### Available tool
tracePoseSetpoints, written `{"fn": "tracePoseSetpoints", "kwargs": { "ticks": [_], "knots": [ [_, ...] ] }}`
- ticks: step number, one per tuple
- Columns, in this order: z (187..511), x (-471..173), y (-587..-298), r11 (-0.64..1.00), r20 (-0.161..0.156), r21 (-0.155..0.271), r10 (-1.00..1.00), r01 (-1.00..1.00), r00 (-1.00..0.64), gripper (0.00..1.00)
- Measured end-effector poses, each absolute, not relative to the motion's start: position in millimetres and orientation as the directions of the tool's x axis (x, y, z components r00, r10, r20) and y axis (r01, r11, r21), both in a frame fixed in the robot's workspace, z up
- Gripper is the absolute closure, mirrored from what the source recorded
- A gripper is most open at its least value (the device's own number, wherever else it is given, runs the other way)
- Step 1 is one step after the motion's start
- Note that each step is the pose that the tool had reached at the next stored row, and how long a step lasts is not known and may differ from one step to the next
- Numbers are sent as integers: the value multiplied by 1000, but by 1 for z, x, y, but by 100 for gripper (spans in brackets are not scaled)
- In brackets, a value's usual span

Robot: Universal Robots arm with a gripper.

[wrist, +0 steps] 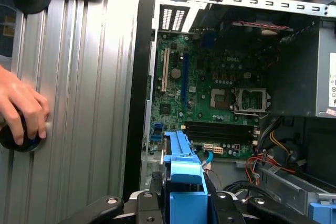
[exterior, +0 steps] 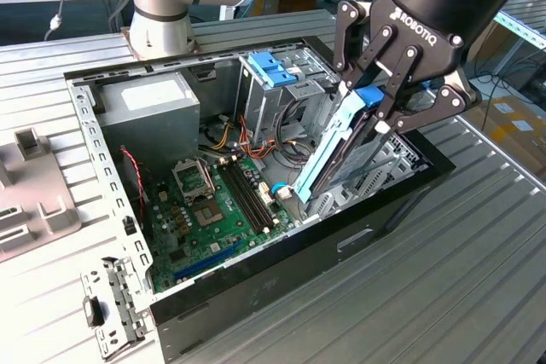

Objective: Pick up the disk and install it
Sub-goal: 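Pick up the disk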

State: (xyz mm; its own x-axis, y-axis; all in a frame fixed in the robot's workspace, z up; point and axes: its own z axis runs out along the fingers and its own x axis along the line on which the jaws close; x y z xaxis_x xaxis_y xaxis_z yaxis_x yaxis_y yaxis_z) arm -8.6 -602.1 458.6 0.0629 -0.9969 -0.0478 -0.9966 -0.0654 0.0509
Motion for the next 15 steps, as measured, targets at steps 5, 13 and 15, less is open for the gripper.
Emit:
{"fn": "tracePoseSetpoints", "kwargs": {
  "ticks": [5, 13, 15],
  "knots": [
    [458, -3, -602, -65, -48, 51, -997, -997, 63, 63],
    [458, 7, -602, -65, -48, 51, -997, -997, 63, 63],
    [457, 10, -602, -65, -48, 52, -997, -997, 63, 63]
  ]
}}
